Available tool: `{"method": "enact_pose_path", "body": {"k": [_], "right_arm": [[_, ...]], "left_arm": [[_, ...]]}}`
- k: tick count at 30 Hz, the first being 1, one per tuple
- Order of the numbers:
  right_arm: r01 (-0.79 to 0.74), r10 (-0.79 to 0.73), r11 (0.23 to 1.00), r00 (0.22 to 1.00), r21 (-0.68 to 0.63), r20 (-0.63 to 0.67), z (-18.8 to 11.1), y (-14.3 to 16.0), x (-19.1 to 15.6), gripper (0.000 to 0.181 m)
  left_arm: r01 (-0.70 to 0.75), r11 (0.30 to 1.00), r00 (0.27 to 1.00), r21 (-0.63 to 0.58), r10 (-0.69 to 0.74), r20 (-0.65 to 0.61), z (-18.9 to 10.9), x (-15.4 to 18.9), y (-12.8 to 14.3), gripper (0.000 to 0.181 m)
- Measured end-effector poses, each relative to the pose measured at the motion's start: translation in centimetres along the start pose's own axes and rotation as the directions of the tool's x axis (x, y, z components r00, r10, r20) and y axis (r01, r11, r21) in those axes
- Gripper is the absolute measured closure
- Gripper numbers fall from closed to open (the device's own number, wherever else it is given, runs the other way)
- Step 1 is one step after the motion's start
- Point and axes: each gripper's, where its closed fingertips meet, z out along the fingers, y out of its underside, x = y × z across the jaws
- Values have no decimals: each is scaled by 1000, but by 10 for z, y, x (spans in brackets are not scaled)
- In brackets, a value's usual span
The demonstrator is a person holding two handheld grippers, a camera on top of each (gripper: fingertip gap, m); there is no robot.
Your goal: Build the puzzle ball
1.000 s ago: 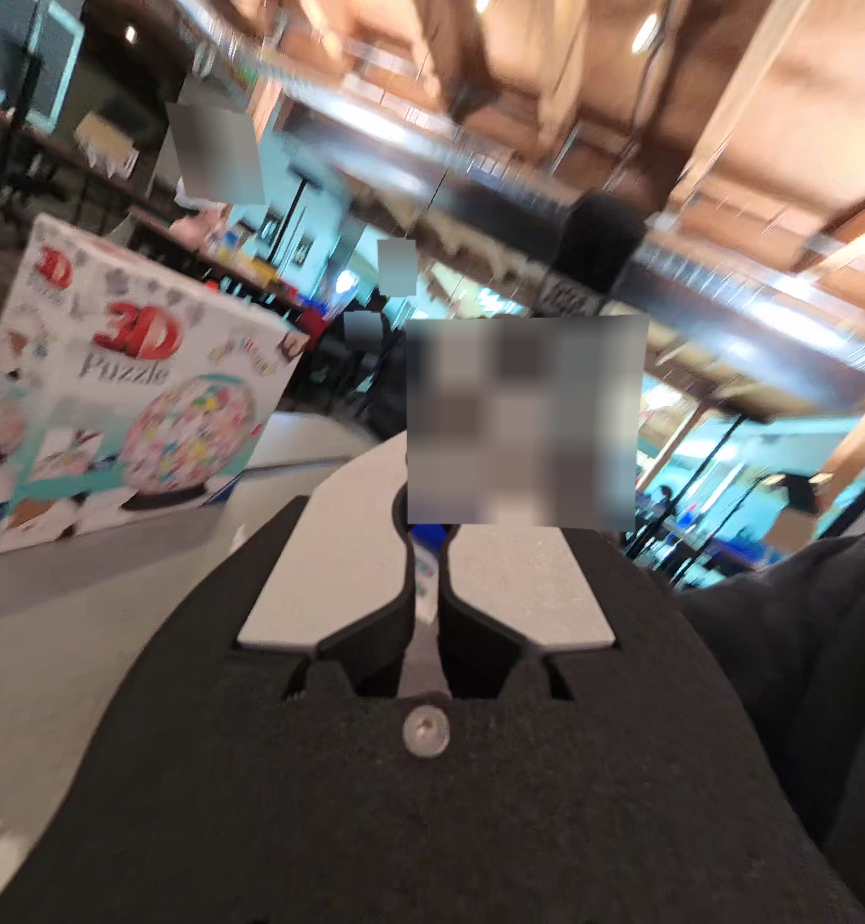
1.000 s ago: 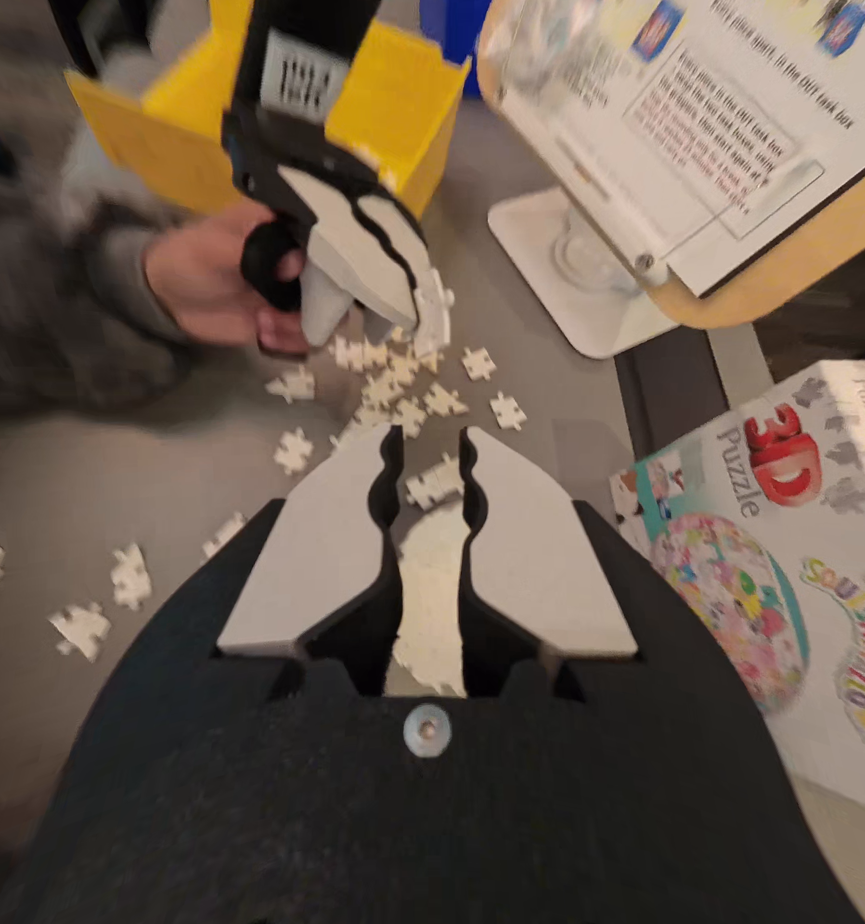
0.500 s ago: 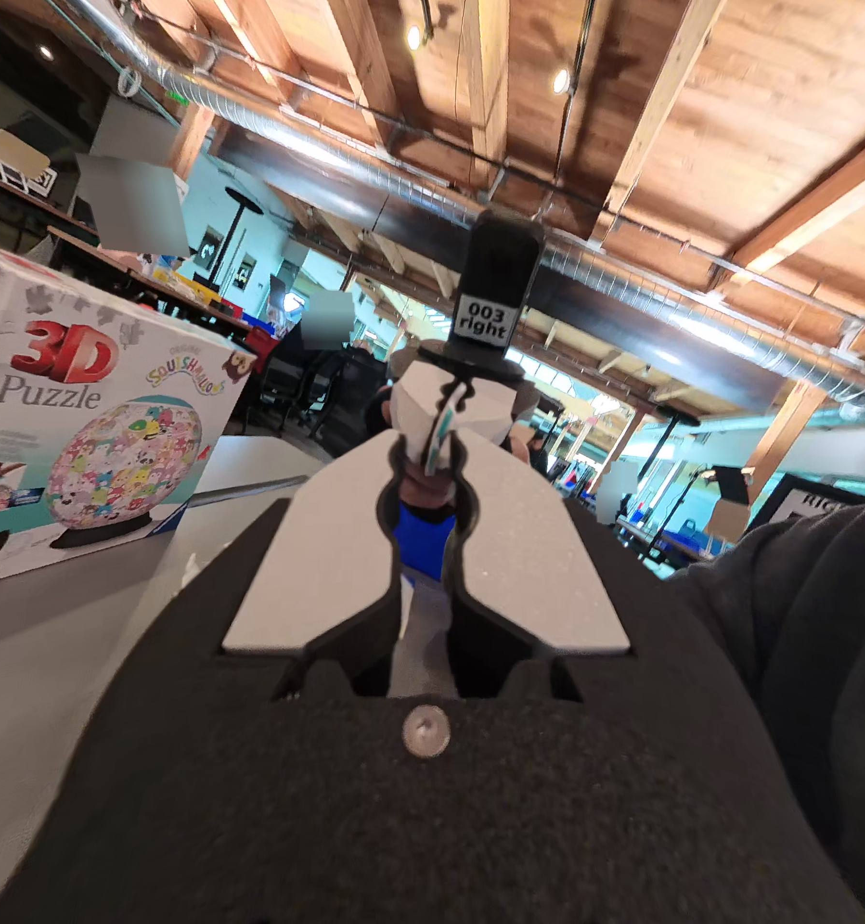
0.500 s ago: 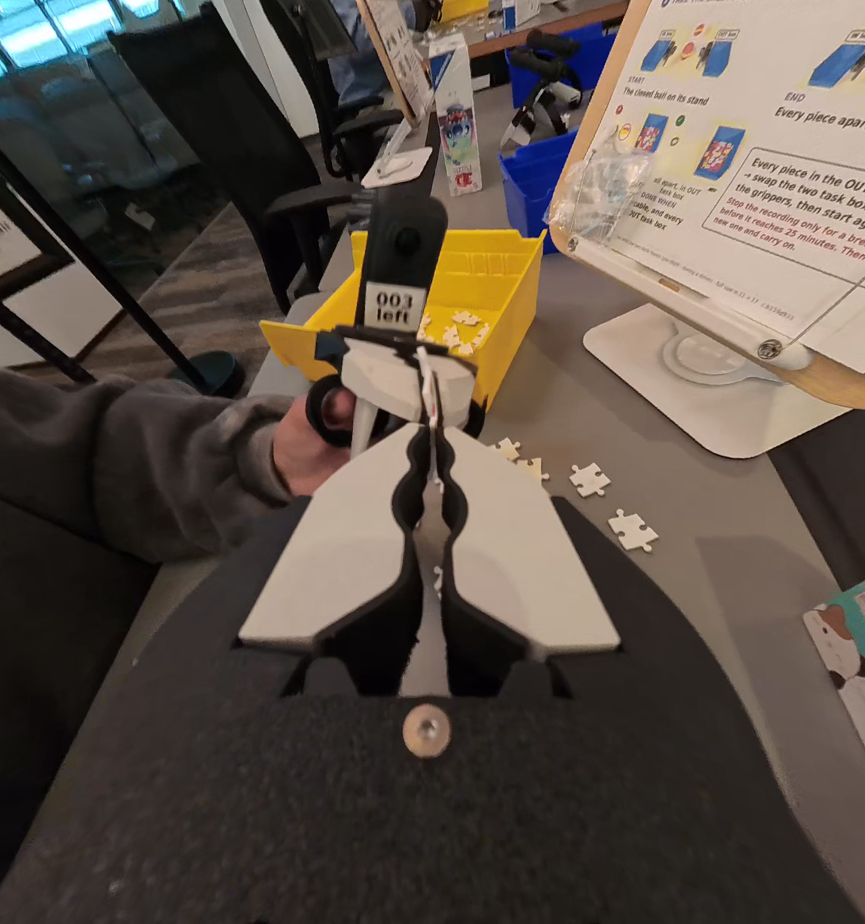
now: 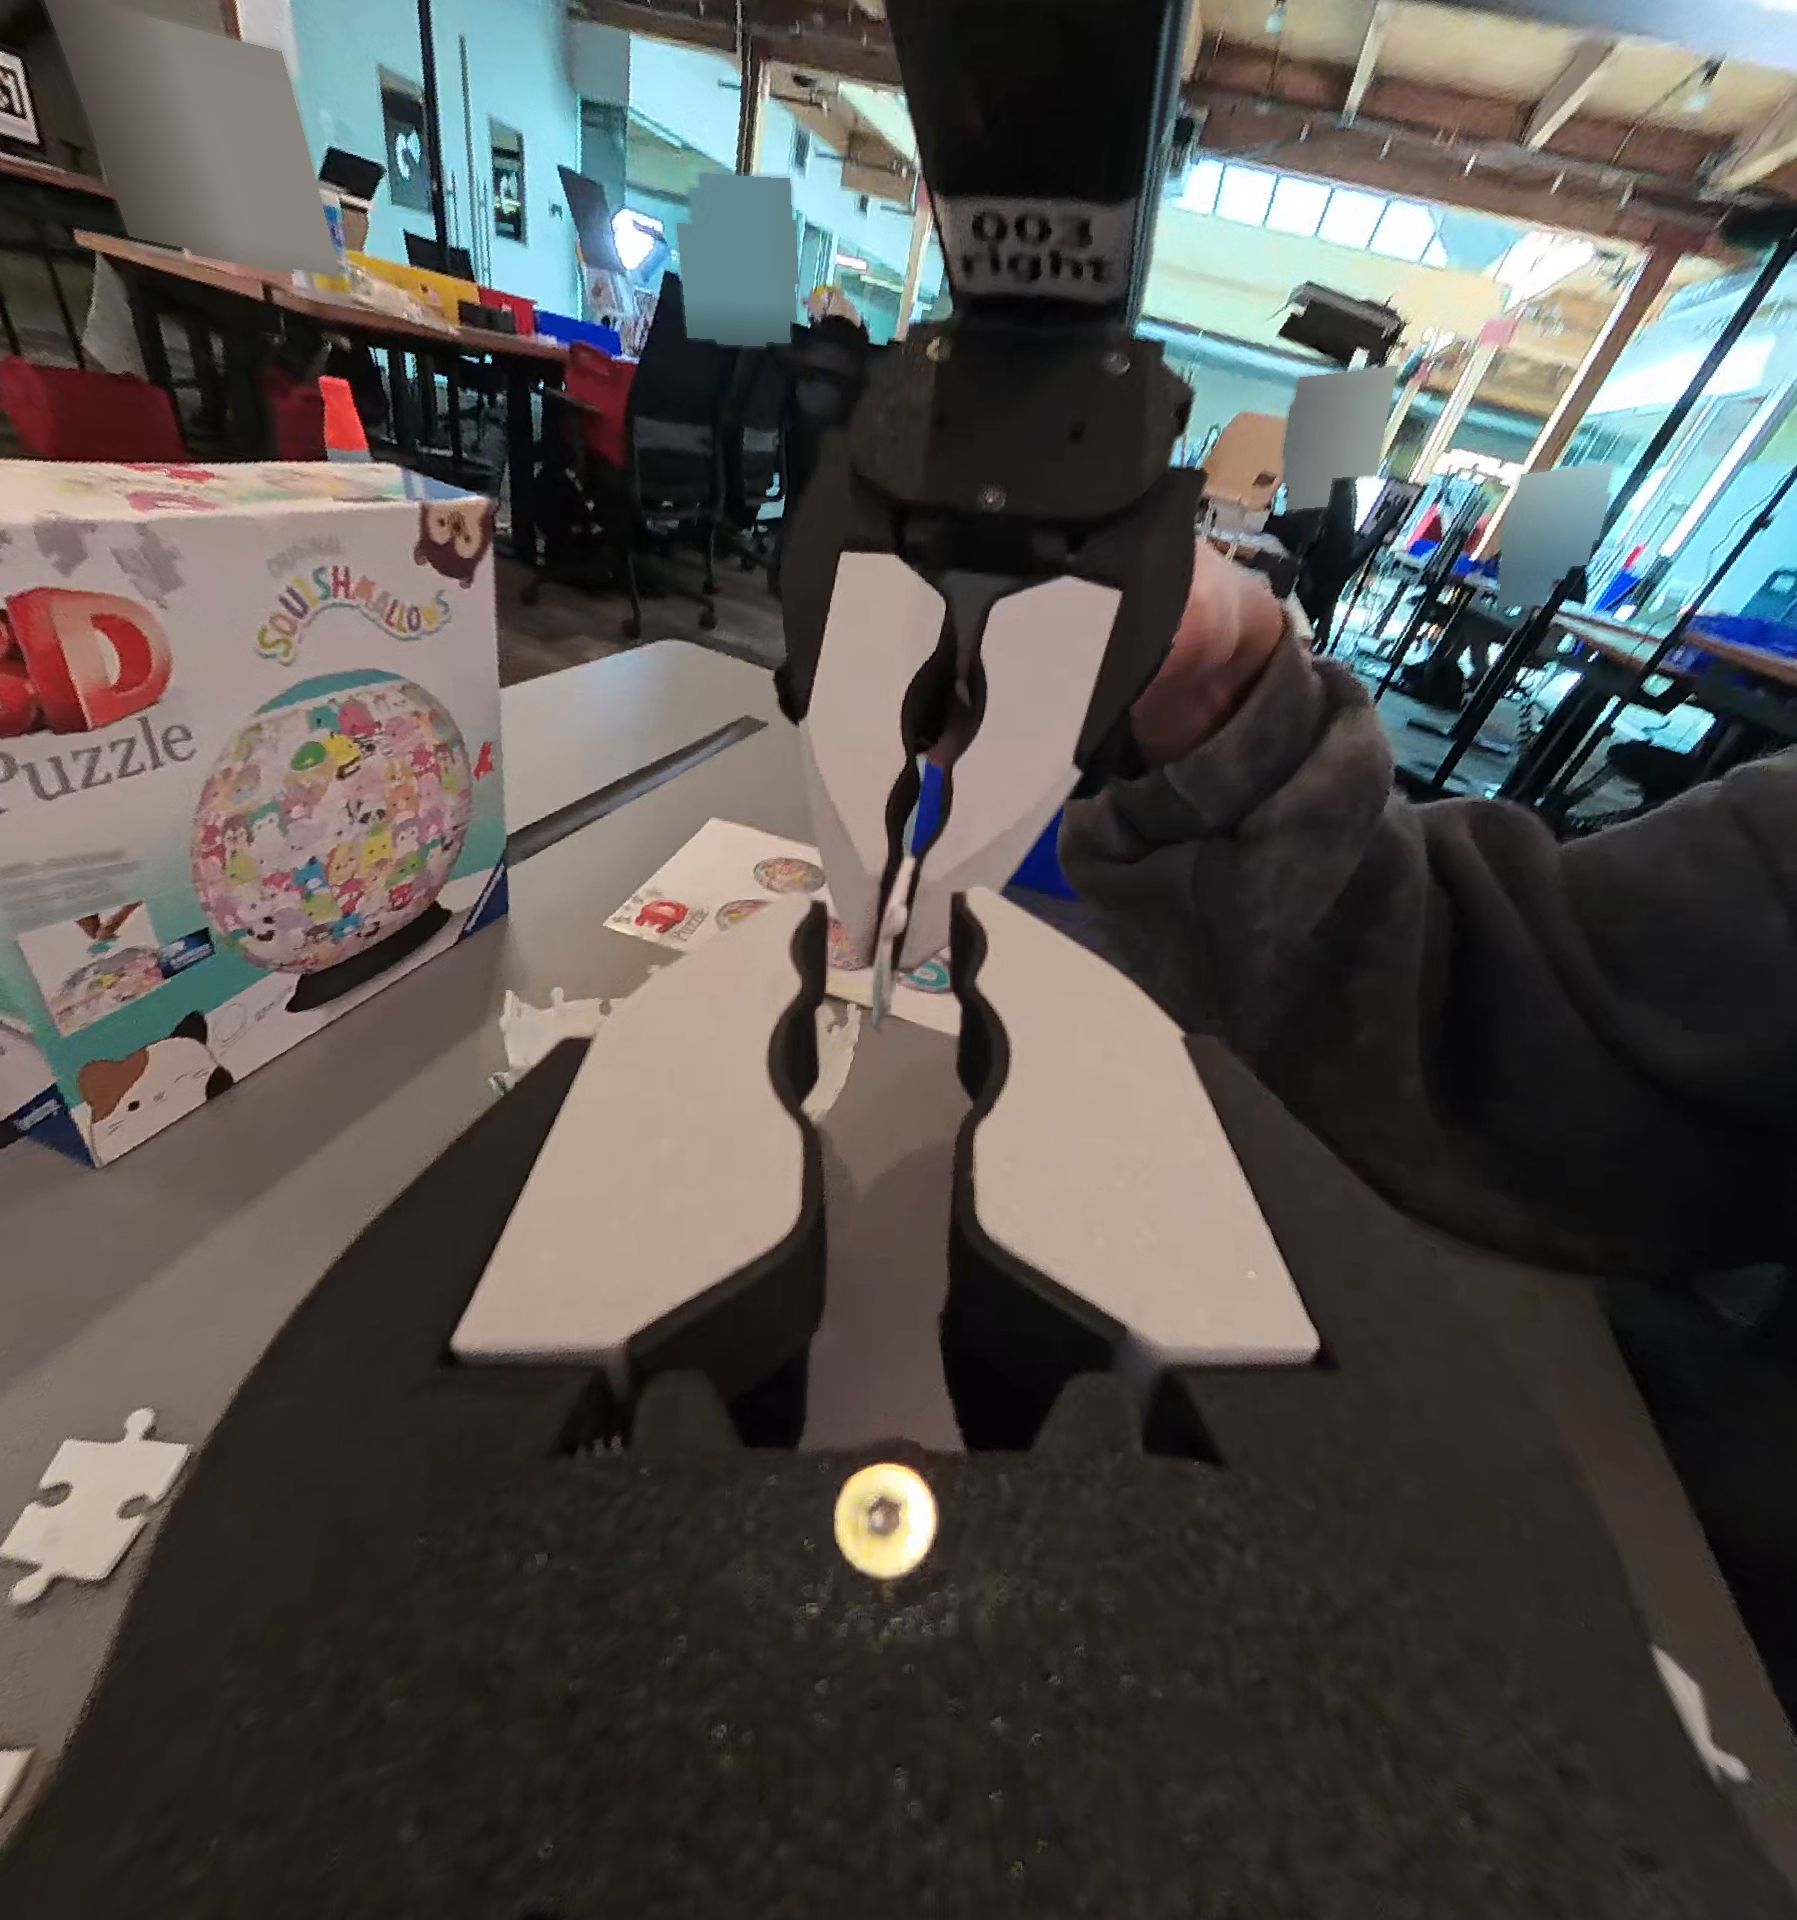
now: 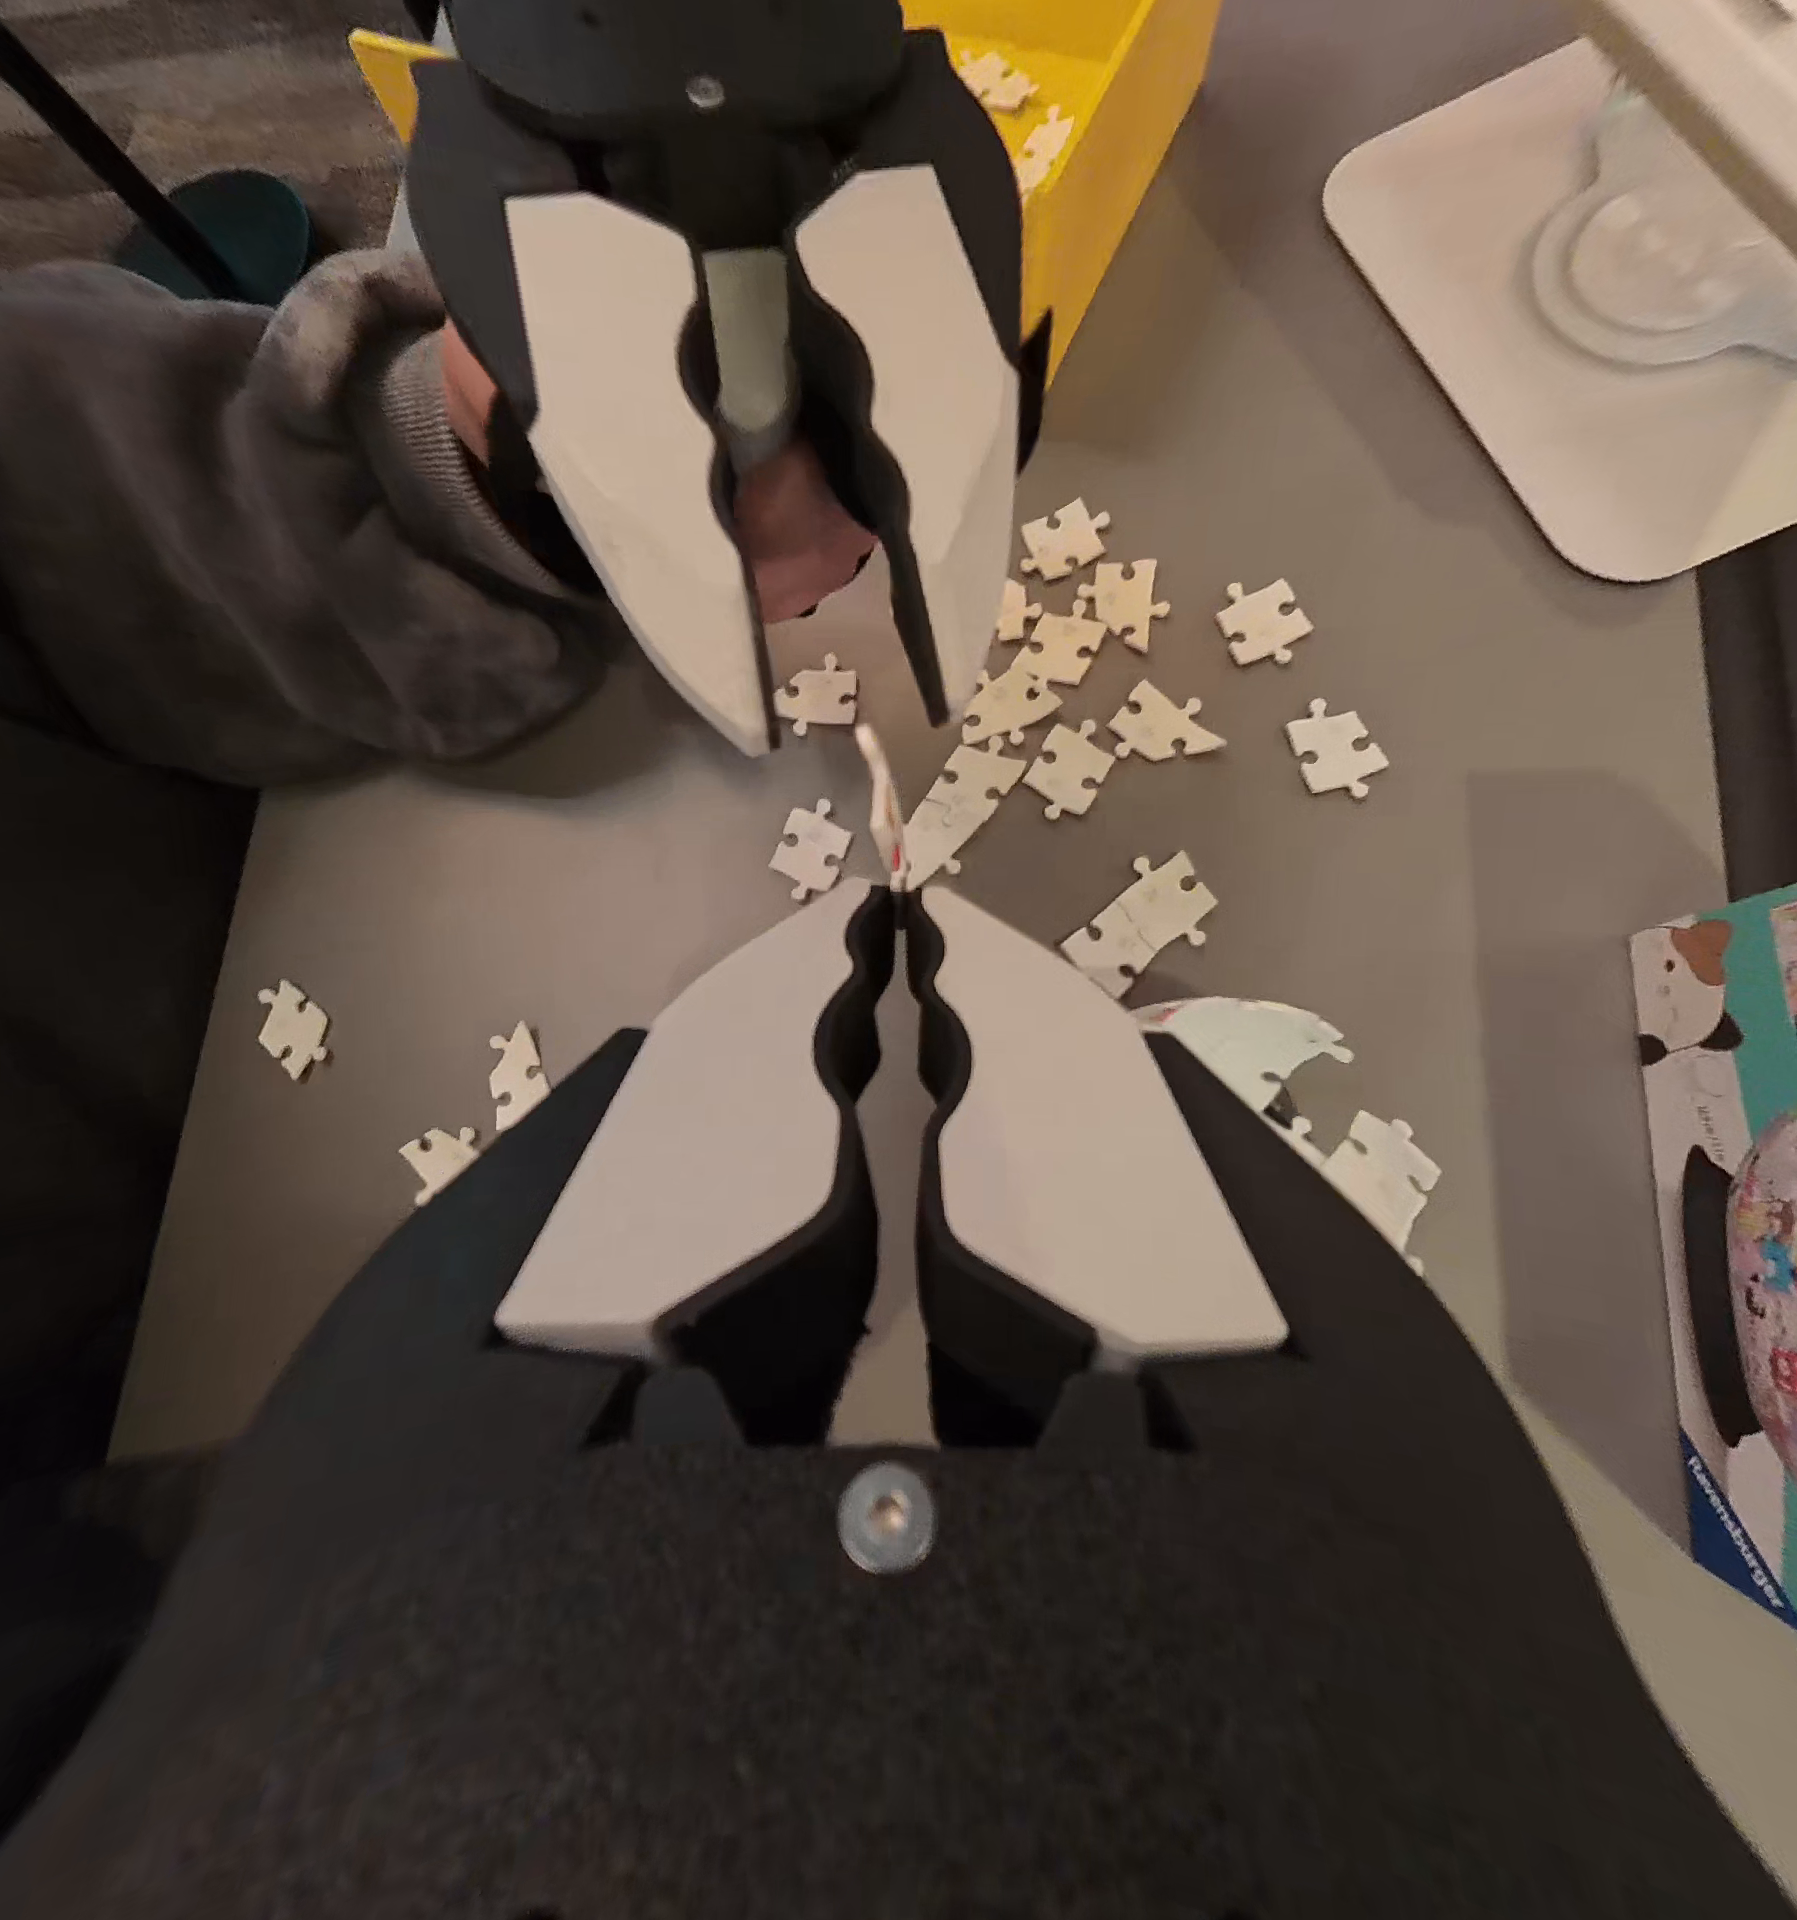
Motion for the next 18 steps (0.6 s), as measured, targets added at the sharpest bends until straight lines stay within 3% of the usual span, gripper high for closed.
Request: {"method": "enact_pose_path", "body": {"k": [4, 8, 17, 18], "right_arm": [[25, -26, 998, 1000, -51, -13, 1, 6, -4, 179], [46, -46, 998, 999, -51, 1, -1, 6, -7, 179], [38, -35, 996, 999, 84, -36, -21, -8, 5, 181], [33, -30, 990, 999, 134, -28, -26, -15, 4, 181]], "left_arm": [[-46, 997, 999, -56, 46, -3, 7, 5, 9, 175], [-45, 997, 999, -65, 46, 27, 9, 1, 11, 179], [32, 996, 997, -78, -26, 75, 11, -13, 20, 179], [42, 999, 997, -23, -40, 64, 11, -11, 13, 179]]}}
